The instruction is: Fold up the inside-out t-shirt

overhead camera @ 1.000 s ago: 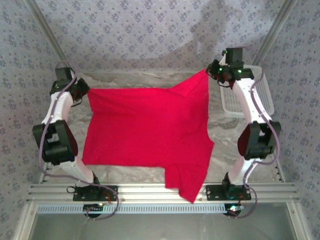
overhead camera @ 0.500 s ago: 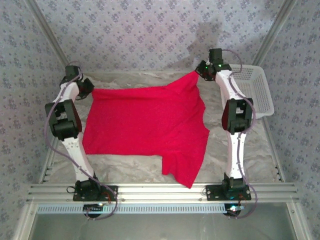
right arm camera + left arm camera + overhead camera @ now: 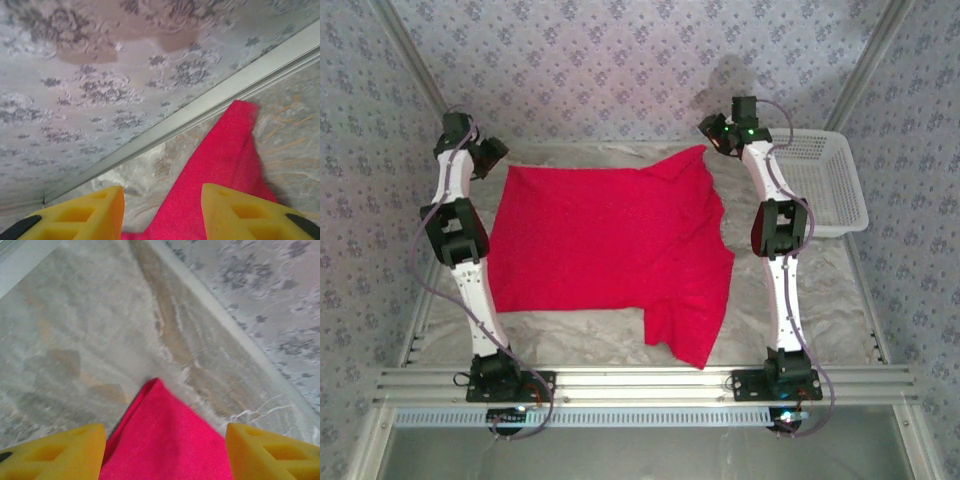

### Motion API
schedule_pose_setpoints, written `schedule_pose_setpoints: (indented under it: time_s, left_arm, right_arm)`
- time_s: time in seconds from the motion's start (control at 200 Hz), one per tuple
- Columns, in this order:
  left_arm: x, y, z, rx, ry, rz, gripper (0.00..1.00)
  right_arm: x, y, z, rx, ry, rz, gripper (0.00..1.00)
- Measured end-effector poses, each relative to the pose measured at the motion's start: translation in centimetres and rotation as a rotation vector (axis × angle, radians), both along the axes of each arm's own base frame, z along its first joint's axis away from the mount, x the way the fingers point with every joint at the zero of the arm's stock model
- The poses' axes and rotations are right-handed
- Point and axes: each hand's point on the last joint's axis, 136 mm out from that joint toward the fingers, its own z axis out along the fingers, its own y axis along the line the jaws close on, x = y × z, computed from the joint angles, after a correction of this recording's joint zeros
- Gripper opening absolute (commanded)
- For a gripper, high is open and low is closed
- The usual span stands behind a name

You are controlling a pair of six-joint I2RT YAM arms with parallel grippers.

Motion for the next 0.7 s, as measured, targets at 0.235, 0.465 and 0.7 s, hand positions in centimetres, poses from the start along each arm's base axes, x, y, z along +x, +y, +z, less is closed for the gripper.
schedule_pose_setpoints:
  time_s: [0.235,0.465,0.7]
  left_arm:
    - [-11.7,-7.1,-0.6,-0.063,0.087,-0.044,0.66]
    - [-17.7,-11.0,-2.4,-0.119,0.064,-0.1,0.67]
    - [-21.6,-9.2,-6.9,-0.157,0.156,-0.037,0.68]
  right_arm:
    - [-8.5,5.1,-3.1,-0.05,0.176,0.166,0.46]
    - [-18.0,9.1,-6.3,-0.076,0.31,0.3,0.43]
    - [-22.3,5.6,-11.9,-0.074,0.458,0.225,0.41]
